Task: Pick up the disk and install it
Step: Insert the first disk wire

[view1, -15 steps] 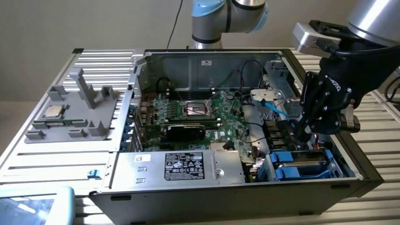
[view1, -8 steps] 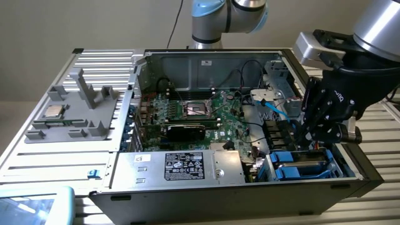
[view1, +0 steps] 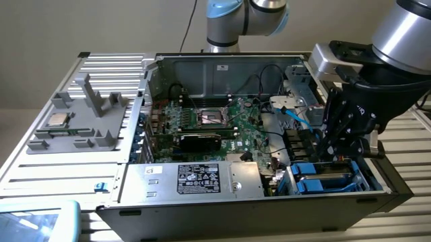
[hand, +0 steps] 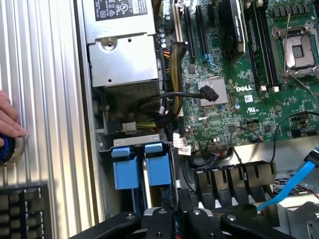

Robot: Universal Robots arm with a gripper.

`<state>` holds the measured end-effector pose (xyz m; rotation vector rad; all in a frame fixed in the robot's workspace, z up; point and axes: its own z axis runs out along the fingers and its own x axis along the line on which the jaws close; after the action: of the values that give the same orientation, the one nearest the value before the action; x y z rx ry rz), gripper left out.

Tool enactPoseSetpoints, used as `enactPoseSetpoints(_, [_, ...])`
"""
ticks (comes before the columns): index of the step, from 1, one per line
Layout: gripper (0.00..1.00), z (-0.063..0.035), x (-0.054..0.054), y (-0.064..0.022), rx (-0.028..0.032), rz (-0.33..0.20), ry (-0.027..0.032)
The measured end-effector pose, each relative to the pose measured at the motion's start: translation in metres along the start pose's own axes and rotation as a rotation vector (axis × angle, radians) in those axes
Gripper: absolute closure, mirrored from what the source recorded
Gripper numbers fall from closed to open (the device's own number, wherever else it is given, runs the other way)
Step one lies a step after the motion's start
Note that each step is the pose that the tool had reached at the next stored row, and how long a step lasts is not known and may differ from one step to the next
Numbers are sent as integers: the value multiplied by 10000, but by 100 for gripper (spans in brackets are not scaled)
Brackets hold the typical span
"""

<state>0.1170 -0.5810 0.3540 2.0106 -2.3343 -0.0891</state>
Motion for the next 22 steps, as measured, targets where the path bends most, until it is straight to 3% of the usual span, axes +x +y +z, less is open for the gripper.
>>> enactPoseSetpoints(6, [84, 3, -1, 1, 15, -12, 14])
enactPoseSetpoints(8, [84, 4, -5, 2, 70, -38, 123])
enactPoseSetpoints(9, [84, 4, -8, 3, 124, -70, 151])
enactPoseSetpoints(10, [84, 5, -14, 5, 191, -106, 157])
enactPoseSetpoints(11, [84, 8, -14, 5, 212, -148, 158])
enactPoseSetpoints(17, [84, 29, -16, 35, 265, -335, 185])
enactPoseSetpoints(22, [84, 52, -16, 54, 457, -469, 188])
